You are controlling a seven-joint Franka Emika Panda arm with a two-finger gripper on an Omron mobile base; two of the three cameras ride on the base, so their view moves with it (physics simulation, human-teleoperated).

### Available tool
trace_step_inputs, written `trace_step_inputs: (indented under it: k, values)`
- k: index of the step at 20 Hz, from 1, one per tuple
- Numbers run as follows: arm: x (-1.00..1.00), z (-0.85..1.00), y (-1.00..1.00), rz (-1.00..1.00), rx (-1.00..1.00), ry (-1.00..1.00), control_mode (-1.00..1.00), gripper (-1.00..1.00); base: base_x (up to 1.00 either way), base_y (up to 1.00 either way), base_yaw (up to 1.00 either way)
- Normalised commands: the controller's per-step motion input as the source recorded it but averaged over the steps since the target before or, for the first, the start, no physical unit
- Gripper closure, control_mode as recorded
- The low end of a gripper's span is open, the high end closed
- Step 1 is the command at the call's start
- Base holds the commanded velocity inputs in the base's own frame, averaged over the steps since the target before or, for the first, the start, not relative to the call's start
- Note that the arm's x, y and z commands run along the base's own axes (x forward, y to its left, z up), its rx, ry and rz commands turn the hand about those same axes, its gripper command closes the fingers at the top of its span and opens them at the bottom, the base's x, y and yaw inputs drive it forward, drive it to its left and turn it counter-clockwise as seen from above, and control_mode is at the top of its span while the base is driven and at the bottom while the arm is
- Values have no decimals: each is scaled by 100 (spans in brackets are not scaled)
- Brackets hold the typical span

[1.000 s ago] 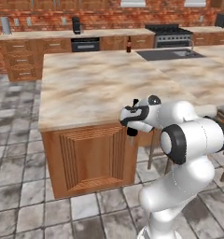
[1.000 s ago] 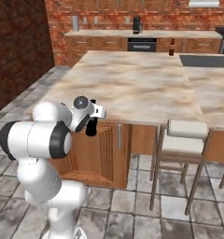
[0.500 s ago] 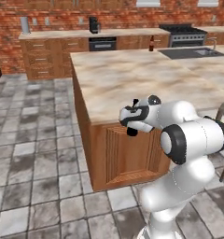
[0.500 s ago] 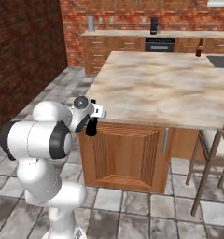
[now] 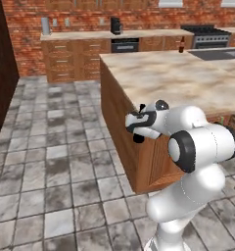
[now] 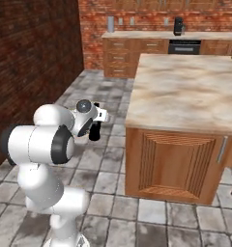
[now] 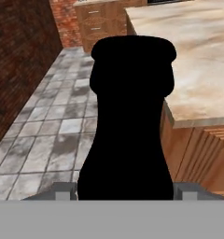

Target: Place the large bottle from the dining counter next to the other large bottle outside the sink, and place the small bottle from the dining counter next to the other small bottle inside the sink.

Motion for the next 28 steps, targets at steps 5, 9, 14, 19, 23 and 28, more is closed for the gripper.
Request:
trace_step_inputs:
  k: [5, 9, 14, 19, 23, 28]
  values:
    - [0, 0, 0, 0, 0, 0, 100, 100, 0, 100, 0]
    - [0, 0, 0, 0, 0, 0, 100, 100, 12, 81, 0]
    - [0, 0, 0, 0, 0, 0, 100, 100, 49, 47, 0]
    - [0, 0, 0, 0, 0, 0, 100, 100, 76, 15, 0]
    - [0, 0, 0, 0, 0, 0, 100, 100, 80, 13, 0]
    - [0, 0, 0, 0, 0, 0, 100, 100, 81, 22, 0]
